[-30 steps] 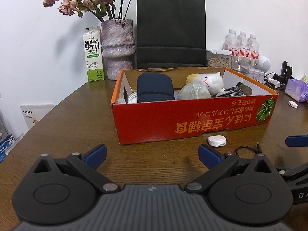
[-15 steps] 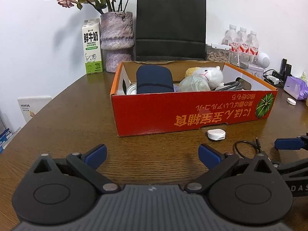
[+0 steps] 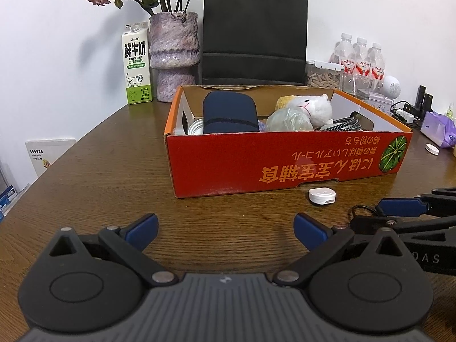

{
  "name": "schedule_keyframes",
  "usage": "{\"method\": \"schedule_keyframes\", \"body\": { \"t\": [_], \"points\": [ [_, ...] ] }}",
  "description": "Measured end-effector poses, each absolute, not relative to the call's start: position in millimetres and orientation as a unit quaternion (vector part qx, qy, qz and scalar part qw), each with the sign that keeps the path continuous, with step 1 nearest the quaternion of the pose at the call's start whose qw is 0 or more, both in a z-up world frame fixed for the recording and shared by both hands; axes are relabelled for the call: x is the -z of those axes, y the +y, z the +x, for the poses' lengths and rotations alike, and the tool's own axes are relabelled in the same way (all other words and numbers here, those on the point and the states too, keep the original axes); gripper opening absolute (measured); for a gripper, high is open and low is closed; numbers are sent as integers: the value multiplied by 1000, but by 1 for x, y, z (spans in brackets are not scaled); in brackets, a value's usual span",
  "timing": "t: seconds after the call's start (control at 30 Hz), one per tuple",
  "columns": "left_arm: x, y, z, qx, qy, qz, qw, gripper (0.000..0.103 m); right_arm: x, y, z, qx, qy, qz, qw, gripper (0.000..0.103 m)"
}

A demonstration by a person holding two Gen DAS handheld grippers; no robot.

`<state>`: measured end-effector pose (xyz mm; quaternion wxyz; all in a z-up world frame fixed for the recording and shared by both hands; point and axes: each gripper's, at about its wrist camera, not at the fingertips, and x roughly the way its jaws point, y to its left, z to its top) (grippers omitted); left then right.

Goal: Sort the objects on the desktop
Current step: 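Grasp the second white cap with the left tool while the right grasps the black USB cable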

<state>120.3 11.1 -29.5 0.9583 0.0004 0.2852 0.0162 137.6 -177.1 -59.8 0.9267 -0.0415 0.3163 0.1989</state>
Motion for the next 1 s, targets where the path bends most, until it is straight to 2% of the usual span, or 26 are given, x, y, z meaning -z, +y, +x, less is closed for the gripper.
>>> {"method": "schedule_keyframes", "body": {
  "t": [0.3,0.37,0.53,0.57,0.9,1.0],
  "points": [
    [29,6,120,-18,283,10,959,103,56,-187,135,-199,305,-28,931,38],
    [27,3,120,-17,283,13,959,103,53,-191,134,-200,302,-22,932,31],
    [22,-11,125,-5,286,13,958,103,50,-201,133,-199,293,-20,935,29],
    [22,-15,127,-3,286,15,958,103,49,-205,133,-198,291,-20,936,25],
    [26,-55,155,3,301,26,953,103,44,-247,135,-178,274,-2,945,20],
    [27,-64,164,-1,304,28,952,100,44,-257,136,-171,271,7,947,20]
  ]
}}
